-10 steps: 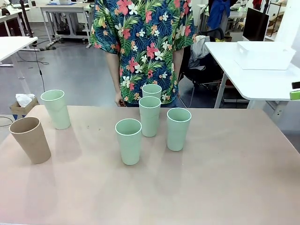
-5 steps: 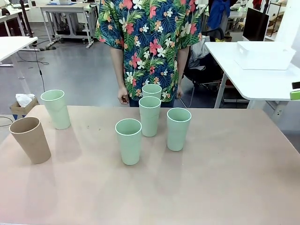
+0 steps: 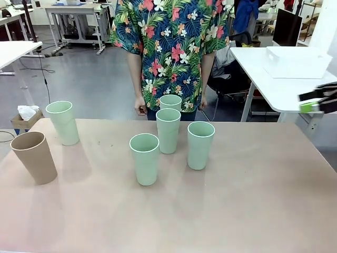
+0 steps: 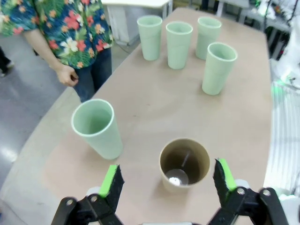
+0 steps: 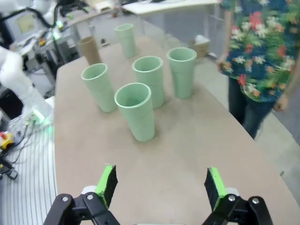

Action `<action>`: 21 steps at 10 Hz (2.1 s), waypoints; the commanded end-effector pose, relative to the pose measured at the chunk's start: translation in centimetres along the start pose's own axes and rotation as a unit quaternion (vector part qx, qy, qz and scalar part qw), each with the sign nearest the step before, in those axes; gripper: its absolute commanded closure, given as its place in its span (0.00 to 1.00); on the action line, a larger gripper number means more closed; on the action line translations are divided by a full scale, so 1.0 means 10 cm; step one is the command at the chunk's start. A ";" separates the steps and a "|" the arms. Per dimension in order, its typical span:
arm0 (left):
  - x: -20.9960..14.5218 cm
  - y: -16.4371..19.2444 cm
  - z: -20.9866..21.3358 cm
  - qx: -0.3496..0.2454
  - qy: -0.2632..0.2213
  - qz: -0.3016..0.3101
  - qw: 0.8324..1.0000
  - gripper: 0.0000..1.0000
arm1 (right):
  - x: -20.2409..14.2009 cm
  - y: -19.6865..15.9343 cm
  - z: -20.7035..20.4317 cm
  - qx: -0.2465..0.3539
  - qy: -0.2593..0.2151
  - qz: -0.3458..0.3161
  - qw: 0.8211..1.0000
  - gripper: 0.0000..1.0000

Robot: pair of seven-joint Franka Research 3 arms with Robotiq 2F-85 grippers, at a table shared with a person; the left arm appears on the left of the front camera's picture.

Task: Stack the cups and store them in the basket.
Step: Pick up two Reusable plastic cups , one in each hand.

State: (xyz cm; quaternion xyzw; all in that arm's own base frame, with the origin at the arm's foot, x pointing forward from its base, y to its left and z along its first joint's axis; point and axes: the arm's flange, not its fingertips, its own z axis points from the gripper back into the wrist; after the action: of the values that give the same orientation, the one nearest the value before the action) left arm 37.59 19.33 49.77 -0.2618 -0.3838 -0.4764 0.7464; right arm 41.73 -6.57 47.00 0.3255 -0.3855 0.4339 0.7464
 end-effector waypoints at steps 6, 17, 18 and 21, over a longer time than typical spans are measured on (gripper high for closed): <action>-1.53 0.23 0.02 -0.024 -0.150 -0.098 0.984 0.00 | -0.64 -0.47 -1.21 0.169 -0.109 0.028 0.979 0.00; -2.03 0.55 -0.65 -0.141 -0.213 -0.066 0.965 0.00 | -1.23 -0.22 -1.85 0.179 -0.139 0.051 0.973 0.00; -2.03 0.55 -0.65 -0.141 -0.213 -0.066 0.965 0.00 | -1.23 -0.22 -1.85 0.179 -0.139 0.051 0.973 0.00; -2.07 0.58 -0.92 -0.179 -0.232 -0.057 0.954 0.00 | -1.26 -0.15 -2.04 0.163 -0.161 0.063 0.971 0.00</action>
State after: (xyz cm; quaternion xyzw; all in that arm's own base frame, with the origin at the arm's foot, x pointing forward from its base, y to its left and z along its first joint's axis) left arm 40.60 25.86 27.88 -0.4539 -0.4708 -0.5057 0.5627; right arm 44.89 3.20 26.29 0.4911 -0.4294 0.4785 0.5878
